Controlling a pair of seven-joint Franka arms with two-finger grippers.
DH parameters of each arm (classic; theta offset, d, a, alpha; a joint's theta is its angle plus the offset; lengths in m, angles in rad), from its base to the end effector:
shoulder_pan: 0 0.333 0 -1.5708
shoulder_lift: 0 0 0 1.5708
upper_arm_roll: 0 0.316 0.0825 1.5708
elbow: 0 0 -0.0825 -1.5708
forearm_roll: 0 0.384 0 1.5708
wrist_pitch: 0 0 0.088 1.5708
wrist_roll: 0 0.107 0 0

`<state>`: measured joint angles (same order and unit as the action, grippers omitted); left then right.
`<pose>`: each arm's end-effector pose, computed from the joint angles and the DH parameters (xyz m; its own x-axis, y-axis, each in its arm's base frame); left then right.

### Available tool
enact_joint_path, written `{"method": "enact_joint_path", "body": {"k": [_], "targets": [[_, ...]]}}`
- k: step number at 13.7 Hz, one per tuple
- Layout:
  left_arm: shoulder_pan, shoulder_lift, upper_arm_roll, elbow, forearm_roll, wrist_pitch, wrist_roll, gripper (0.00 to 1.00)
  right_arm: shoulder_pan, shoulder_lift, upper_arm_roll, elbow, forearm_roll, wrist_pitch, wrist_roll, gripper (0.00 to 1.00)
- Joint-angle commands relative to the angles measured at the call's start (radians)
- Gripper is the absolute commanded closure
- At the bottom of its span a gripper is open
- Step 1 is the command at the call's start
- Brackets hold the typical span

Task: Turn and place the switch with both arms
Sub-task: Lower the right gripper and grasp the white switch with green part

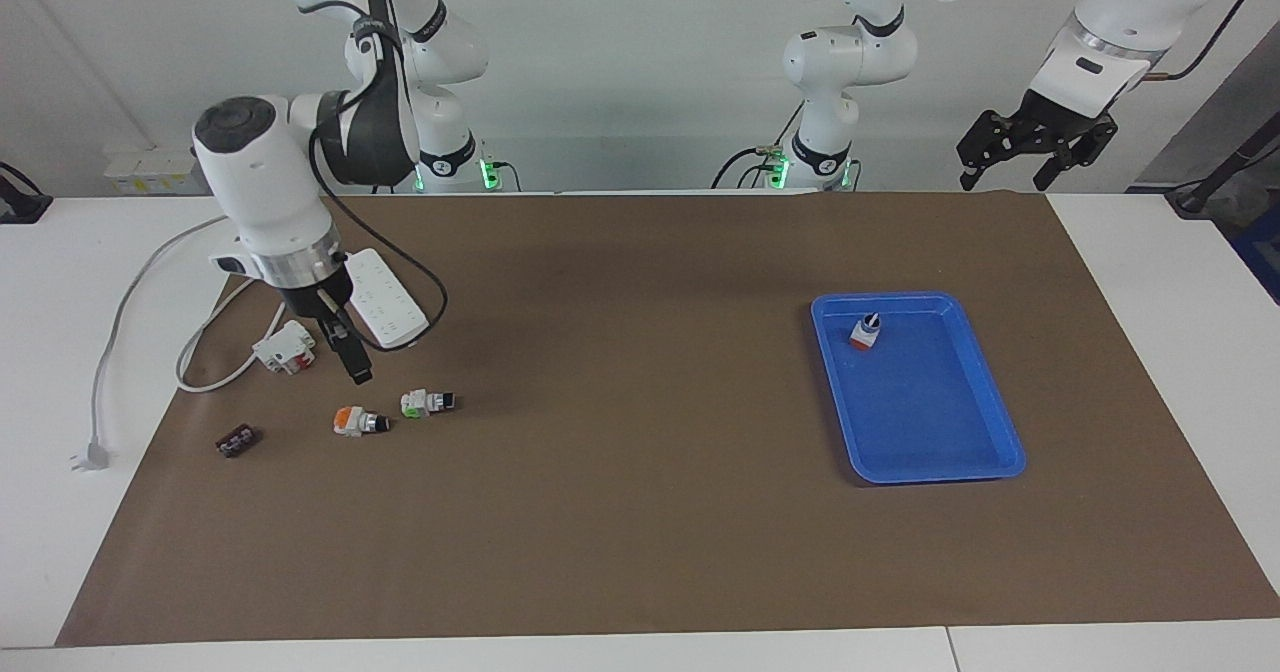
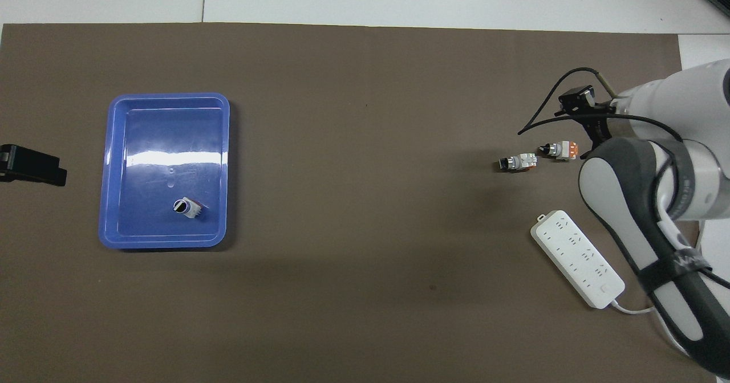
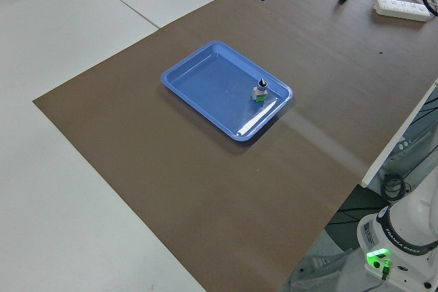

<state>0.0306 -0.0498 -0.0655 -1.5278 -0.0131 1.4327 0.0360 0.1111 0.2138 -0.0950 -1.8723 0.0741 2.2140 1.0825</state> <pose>0.5241 -0.0209 0.6595 0.9964 -0.0724 -0.0450 -0.0719 -0.9973 0.0114 0.6232 0.0154 0.4125 0.4491 -0.8933 0.0208 -0.8842 -0.4476 -0.1338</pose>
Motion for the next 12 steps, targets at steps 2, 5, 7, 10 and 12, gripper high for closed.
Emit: {"method": "enact_joint_path", "body": {"k": [2, 5, 7, 10, 12], "targets": [[0.008, -0.024, -0.008, -0.026, 0.016, -0.003, -0.010, 0.00, 0.005, 0.128, 0.001, 0.018, 0.145, 0.096, 0.083, 0.00], [0.008, -0.024, -0.008, -0.026, 0.016, -0.003, -0.008, 0.00, 0.004, 0.170, 0.001, 0.009, 0.236, 0.092, 0.076, 0.00], [0.008, -0.024, -0.008, -0.026, 0.016, -0.003, -0.008, 0.00, -0.001, 0.168, 0.001, -0.008, 0.236, 0.069, 0.070, 0.00], [0.008, -0.024, -0.008, -0.026, 0.016, -0.003, -0.010, 0.00, -0.013, 0.162, 0.001, -0.008, 0.236, 0.007, 0.060, 0.00], [0.008, -0.024, -0.008, -0.026, 0.016, -0.003, -0.010, 0.00, -0.018, 0.156, 0.001, -0.016, 0.237, -0.028, 0.059, 0.00]]}}
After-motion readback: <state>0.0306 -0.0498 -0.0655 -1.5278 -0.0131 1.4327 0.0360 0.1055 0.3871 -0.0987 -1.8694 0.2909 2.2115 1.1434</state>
